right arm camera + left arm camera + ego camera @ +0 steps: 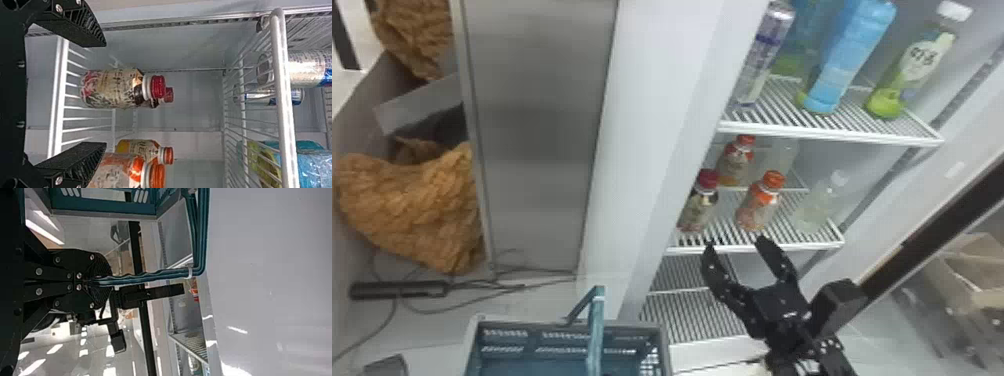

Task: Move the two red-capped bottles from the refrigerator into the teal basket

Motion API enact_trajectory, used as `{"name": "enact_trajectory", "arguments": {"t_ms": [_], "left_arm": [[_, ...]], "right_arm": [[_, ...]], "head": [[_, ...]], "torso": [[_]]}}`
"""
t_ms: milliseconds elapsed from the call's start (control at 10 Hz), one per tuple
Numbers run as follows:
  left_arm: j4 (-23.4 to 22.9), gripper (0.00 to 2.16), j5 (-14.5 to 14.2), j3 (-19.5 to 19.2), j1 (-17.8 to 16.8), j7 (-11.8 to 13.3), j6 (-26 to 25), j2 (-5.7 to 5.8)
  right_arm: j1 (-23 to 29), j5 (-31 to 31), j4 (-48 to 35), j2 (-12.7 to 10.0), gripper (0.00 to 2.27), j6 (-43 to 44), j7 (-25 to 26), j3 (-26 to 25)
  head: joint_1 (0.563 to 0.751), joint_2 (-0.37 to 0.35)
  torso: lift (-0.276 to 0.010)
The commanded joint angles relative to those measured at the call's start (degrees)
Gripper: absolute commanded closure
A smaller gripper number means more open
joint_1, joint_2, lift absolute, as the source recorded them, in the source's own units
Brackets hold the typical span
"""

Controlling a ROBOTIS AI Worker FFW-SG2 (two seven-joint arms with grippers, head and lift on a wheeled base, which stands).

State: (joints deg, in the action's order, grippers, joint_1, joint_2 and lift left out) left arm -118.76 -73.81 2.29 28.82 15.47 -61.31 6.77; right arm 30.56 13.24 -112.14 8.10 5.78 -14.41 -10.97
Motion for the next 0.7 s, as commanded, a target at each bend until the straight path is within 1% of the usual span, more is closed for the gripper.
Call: {"name": "enact_trajectory", "arguments": {"t_ms": [0,600], "left_arm": [[0.00,1.16,0.00,0.00,0.00,0.00,0.00,0.00],[0.00,1.16,0.00,0.00,-0.14,0.00,0.14,0.00]], "right_arm": [[-2.16,0.02,2.67,0.25,0.11,1.12,0.00,0.45],[-9.61,-0.21,12.09,0.96,0.11,4.49,0.00,2.62]], "head": [[0.695,-0.350],[0.695,-0.350]], "torso": [[-0.224],[-0.224]]}}
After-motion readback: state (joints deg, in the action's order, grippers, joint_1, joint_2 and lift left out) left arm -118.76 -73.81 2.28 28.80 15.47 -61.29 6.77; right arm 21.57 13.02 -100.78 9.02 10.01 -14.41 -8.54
